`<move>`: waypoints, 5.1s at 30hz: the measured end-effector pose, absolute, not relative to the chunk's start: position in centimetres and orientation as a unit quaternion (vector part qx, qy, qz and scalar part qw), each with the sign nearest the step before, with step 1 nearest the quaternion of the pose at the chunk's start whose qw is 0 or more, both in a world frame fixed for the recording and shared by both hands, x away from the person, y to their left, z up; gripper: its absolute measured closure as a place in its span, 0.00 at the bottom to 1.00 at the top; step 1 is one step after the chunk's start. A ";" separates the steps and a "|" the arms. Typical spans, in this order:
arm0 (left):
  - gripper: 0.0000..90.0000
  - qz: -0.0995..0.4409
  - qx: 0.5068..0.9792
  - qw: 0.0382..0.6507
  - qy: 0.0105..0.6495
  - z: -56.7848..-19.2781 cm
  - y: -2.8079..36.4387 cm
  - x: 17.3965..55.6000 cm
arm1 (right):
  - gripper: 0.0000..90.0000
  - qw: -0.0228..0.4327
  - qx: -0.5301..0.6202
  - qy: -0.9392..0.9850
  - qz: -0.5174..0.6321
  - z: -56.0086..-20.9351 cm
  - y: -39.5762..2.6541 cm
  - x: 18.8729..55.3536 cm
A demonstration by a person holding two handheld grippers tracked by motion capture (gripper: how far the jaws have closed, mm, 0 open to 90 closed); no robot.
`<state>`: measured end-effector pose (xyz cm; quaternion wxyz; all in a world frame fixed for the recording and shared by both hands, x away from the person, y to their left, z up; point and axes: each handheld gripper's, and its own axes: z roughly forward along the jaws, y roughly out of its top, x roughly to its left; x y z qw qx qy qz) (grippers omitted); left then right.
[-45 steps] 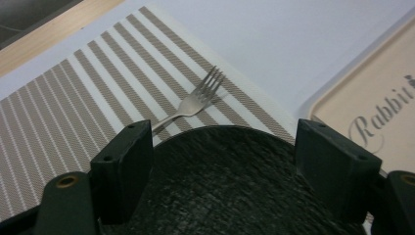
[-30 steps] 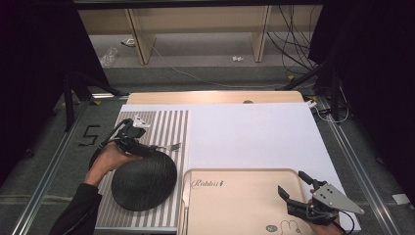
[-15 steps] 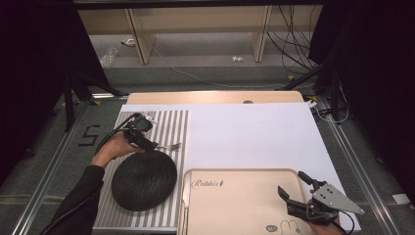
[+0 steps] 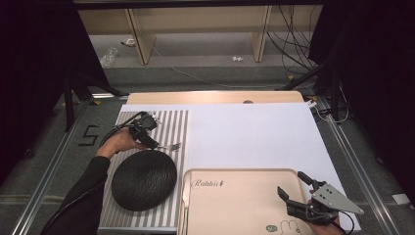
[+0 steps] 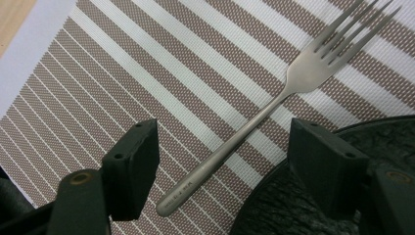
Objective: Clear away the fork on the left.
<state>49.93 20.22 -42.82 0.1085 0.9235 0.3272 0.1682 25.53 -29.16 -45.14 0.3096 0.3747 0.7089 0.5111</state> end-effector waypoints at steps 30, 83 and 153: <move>0.49 0.127 0.953 0.053 0.270 -44.7 19.0 51.9 | 0.21 0.308 0.375 0.709 0.511 -45.2 -29.3 25.6; 0.91 0.058 0.969 0.032 0.239 -45.8 18.8 52.4 | 0.21 0.306 0.372 0.713 0.510 -45.1 -29.2 25.5; 0.93 0.030 0.879 0.373 0.296 -37.5 15.4 39.9 | 0.21 0.305 0.370 0.715 0.509 -45.1 -29.1 25.4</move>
